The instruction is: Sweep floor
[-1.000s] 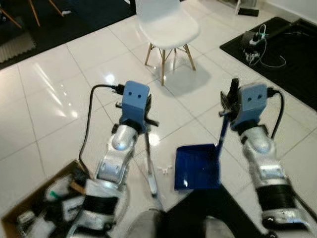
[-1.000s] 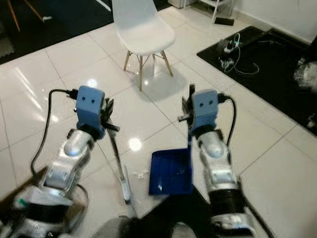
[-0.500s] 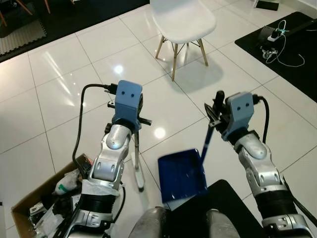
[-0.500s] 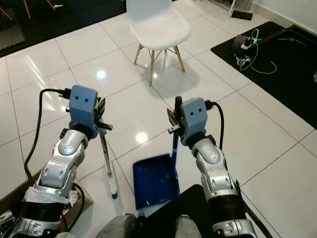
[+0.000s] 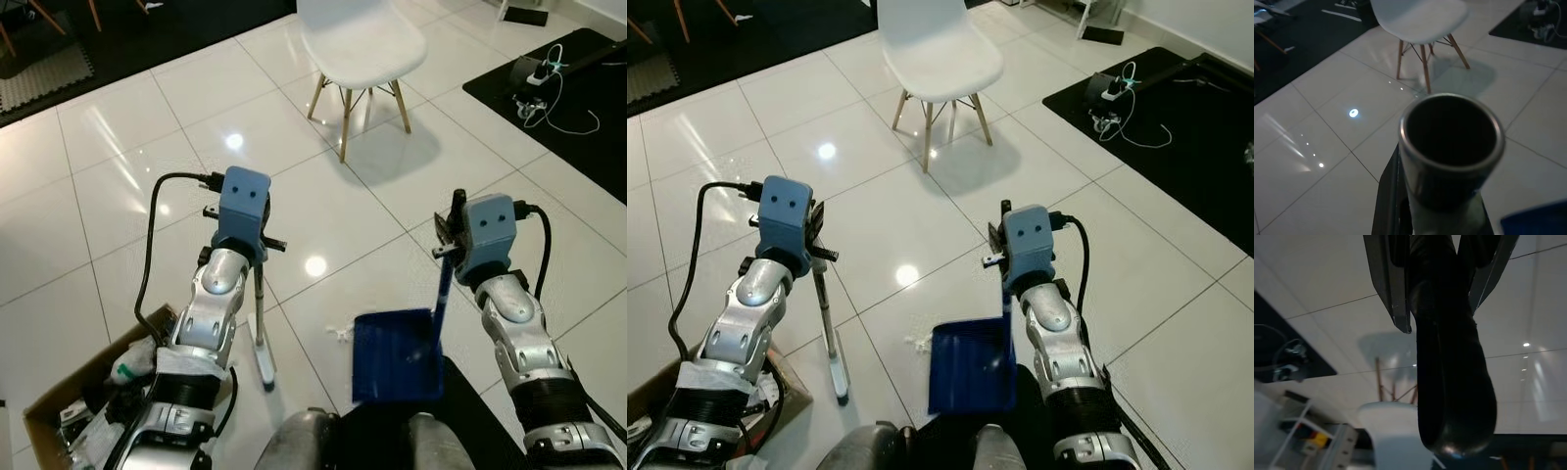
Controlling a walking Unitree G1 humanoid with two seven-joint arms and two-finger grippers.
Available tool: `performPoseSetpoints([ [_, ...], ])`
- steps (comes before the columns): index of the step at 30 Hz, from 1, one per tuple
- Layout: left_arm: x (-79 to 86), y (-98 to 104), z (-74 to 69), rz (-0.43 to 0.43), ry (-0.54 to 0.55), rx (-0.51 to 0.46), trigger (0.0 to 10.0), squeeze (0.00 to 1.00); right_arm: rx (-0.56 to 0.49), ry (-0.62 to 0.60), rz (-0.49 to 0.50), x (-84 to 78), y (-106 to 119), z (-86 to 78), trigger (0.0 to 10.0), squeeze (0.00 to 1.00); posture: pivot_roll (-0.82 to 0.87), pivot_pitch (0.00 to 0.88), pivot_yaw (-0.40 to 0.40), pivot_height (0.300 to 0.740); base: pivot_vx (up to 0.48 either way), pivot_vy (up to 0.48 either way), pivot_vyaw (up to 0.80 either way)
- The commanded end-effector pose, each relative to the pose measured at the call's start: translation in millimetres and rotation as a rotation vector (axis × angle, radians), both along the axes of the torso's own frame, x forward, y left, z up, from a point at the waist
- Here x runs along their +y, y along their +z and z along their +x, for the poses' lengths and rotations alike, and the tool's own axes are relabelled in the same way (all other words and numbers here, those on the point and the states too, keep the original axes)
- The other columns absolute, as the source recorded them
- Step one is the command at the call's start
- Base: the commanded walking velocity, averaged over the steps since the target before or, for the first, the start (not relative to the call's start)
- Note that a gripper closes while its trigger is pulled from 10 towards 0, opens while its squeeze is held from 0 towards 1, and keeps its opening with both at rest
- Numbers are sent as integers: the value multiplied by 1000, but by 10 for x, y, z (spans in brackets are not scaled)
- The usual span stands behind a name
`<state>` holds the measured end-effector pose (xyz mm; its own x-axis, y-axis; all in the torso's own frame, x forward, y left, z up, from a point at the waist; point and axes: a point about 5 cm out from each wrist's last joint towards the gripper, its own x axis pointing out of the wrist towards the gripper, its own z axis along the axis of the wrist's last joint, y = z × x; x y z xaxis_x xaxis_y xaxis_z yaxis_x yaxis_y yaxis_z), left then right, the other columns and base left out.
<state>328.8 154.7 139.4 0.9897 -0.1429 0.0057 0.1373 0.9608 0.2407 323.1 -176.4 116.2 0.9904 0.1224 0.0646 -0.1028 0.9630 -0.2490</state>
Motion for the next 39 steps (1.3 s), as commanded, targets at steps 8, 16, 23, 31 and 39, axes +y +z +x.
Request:
performPoseSetpoints([
  [8,-136,30,123,-39,-95,-66,10000,0,-7,-5,-35,36,-82,9,10000,0,9,220,139,740,0,0,0],
  [16,-236,25,184,-79,-144,-84,10000,0,-28,-5,-77,42,-90,20,10000,0,1,256,158,740,0,0,0],
  [23,-336,-51,214,-58,-218,-73,10000,0,-15,-34,-101,27,-144,0,10000,0,-1,292,174,740,0,0,0],
  [31,-422,-101,234,-76,-292,-80,10000,0,-23,-129,-116,-64,-149,-8,10000,0,-6,304,190,740,0,0,0],
  [39,-485,-131,258,-54,-327,-74,10000,0,-32,-145,-133,-80,-139,-21,10000,0,-15,305,194,740,0,0,0],
])
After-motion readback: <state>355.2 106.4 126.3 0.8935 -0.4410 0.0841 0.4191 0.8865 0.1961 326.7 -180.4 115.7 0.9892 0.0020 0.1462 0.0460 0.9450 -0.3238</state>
